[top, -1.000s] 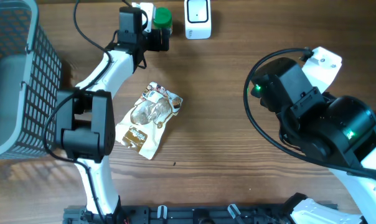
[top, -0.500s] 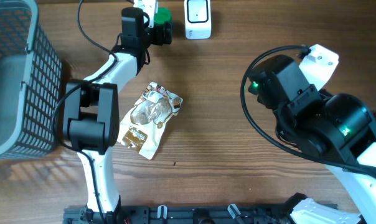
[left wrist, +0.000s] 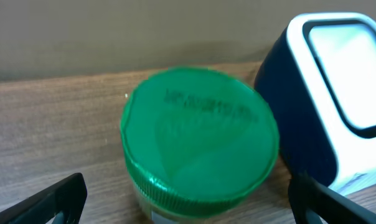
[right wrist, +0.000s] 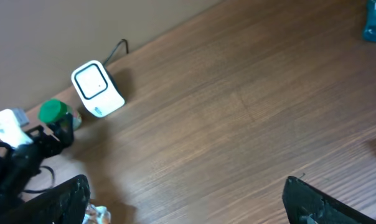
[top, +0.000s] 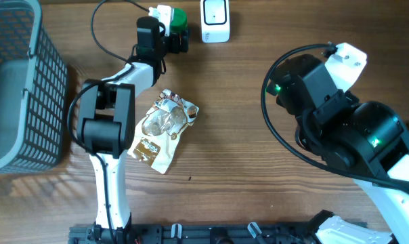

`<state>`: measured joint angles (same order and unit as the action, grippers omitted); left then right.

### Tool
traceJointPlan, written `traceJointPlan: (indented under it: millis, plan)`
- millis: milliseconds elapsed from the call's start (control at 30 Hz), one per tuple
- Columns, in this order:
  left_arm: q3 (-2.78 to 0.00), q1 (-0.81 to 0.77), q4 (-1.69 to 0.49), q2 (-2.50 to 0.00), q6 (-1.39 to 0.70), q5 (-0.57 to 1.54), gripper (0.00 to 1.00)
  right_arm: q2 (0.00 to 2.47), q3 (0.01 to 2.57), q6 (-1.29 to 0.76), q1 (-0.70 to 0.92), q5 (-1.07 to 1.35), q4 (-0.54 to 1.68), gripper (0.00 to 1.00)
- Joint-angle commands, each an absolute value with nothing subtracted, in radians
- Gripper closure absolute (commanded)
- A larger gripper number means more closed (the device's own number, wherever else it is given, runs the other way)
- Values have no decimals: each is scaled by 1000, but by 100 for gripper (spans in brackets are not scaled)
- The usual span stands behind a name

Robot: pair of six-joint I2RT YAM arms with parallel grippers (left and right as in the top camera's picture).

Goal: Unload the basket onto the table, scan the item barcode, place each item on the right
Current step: 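Close the left gripper around the green-lidded jar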

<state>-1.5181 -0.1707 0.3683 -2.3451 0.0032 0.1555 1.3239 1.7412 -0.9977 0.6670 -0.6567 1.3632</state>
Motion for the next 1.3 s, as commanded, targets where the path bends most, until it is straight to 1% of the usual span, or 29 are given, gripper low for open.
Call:
traceJointPlan:
  millis: [0,300,367,400,467,533,600,733,867,1033,1167,1200,1233,1267]
  plan:
    - [-1572,-173,379,-2392,15,167,0,1345,1740,-965,670,-685,1342,0]
    - [-1616,-172,402,-2442,15,160,1,1374,1740,-965,670,-684,1339,0]
    - [-1616,-171,409,-2444,15,159,8,1377,1740,-965,670,-684,1339,0]
    - [-1616,-170,413,-2445,15,160,13,1378,1740,-965,670,-684,1339,0]
    - [-1616,-170,417,-2445,15,160,14,1379,1740,-966,670,-684,1339,0]
    - [-1616,-170,421,-2445,15,160,18,1382,1740,-968,670,-684,1339,0]
    - [-1616,-170,420,-2445,15,159,20,1384,1740,-968,670,-684,1339,0]
    - [-1616,-170,419,-2444,15,160,28,1384,1740,-966,670,-685,1344,0]
    - [-1616,-170,399,-2441,15,160,30,1384,1740,-957,670,-685,1347,0]
    - [-1616,-170,295,-2403,15,160,30,1384,1740,-942,657,-684,1348,0]
    - [-1616,-170,220,-2354,15,160,36,1384,1740,-942,646,-683,1351,0]
    - [-1616,-170,221,-2346,15,160,35,1384,1740,-942,646,-682,1351,0]
    - [-1616,-170,232,-2344,15,160,21,1384,1740,-942,646,-680,1351,0]
    - [-1616,-170,243,-2344,15,160,0,1384,1740,-942,646,-680,1351,0]
